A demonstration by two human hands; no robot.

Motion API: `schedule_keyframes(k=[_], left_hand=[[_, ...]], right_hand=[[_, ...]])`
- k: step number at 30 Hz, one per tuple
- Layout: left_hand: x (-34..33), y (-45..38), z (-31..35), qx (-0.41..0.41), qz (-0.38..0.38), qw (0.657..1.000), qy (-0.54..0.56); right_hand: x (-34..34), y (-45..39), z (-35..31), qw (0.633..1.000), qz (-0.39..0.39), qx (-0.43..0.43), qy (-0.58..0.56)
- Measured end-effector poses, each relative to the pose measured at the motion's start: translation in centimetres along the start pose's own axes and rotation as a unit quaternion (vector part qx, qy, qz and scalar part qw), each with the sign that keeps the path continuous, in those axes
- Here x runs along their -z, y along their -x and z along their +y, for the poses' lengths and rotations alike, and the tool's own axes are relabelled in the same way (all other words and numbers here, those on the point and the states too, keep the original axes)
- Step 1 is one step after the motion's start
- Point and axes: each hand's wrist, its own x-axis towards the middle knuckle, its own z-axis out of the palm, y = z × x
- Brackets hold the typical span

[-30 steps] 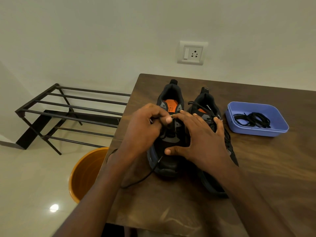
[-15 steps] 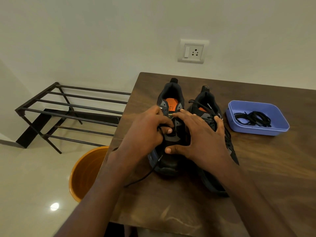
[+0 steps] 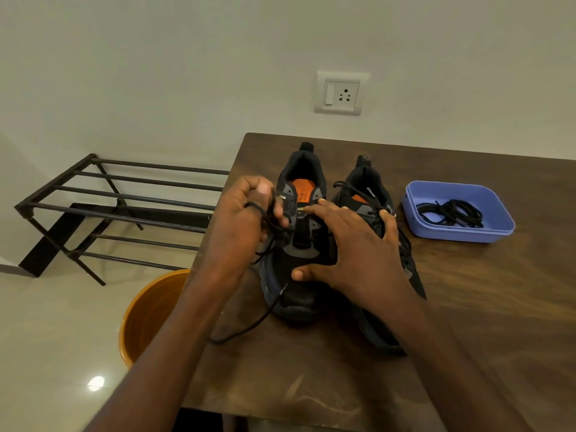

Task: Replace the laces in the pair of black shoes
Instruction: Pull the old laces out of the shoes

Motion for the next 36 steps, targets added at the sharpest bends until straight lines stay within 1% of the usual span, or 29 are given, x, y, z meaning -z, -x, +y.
schedule_keyframes(k=[2,3,4,6,7,8,10,11,14,16,17,19,20,22,24,26,28,30,33,34,36], left_hand=[[-0.3,-0.1,-0.7,-0.038,-0.018,0.993,-0.111],[-0.4,-0.3,-1.2,-0.072,-0.037,0.978,-0.19],[-0.5,-0.4,-1.8,-0.098,-0.062,0.956,-0.269],[-0.6,-0.6,-2.6,-0.118,-0.095,0.906,-0.395],[-0.7,-0.7,-2.8,-0.123,-0.1,0.889,-0.43],[-0.8,-0.7,-2.8,-0.131,-0.1,0.879,-0.448],[-0.9,-0.7,-2.5,-0.146,-0.097,0.875,-0.452],[-0.9,-0.6,-2.4,-0.145,-0.088,0.886,-0.431],[-0.2,-0.5,-1.9,-0.106,-0.033,0.953,-0.283],[0.1,-0.6,-1.5,-0.061,0.016,0.98,-0.188],[-0.1,-0.5,-1.3,-0.031,0.026,0.991,-0.125],[-1.0,0.0,-0.8,0.025,0.017,1.0,0.006],[-1.4,0.2,-0.6,0.045,0.012,0.998,0.041],[-1.9,0.5,-0.6,0.069,0.006,0.996,0.059],[-2.0,0.4,-0.7,0.081,0.007,0.995,0.062],[-1.9,0.2,-0.9,0.085,0.025,0.994,0.069],[-1.2,-0.1,-0.9,0.089,0.034,0.994,0.046],[0.0,-0.3,-0.4,0.086,-0.004,0.995,-0.047],[1.5,0.0,0.5,0.057,-0.092,0.974,-0.199],[2.0,0.2,0.7,0.045,-0.118,0.963,-0.236],[2.4,0.6,1.2,0.033,-0.161,0.933,-0.319]], right_hand=[[-0.2,0.0,0.0,1.0,0.008,0.003,0.0],[-0.3,0.0,0.0,1.0,0.013,0.004,-0.001],[-0.4,0.0,0.0,1.0,0.015,0.004,-0.001],[-0.4,-0.1,0.1,1.0,0.016,0.005,0.003],[-0.4,-0.1,0.1,1.0,0.016,0.006,0.005],[-0.5,-0.1,0.2,1.0,0.015,0.006,0.005],[-0.5,-0.1,0.2,1.0,0.017,0.006,0.004],[-0.5,-0.1,0.2,1.0,0.017,0.007,0.003],[-0.5,-0.1,0.3,1.0,0.02,0.009,0.002],[-0.4,-0.1,0.3,1.0,0.022,0.01,-0.003],[-0.4,-0.1,0.3,1.0,0.023,0.01,-0.004],[-0.4,-0.2,0.3,1.0,0.023,0.008,-0.005],[-0.4,-0.2,0.3,1.0,0.023,0.007,-0.005],[-0.5,-0.2,0.3,1.0,0.023,0.007,-0.003],[-0.5,-0.1,0.3,1.0,0.021,0.004,-0.003],[-0.5,-0.1,0.3,1.0,0.02,0.003,-0.002],[-0.4,-0.1,0.2,1.0,0.014,0.001,-0.002],[-0.2,0.0,0.0,1.0,0.004,0.006,-0.002],[-0.1,0.0,0.0,1.0,0.007,0.015,-0.001],[-0.3,0.1,-0.1,1.0,0.023,0.016,-0.006],[-0.5,0.0,-0.5,0.997,0.079,0.012,-0.021]])
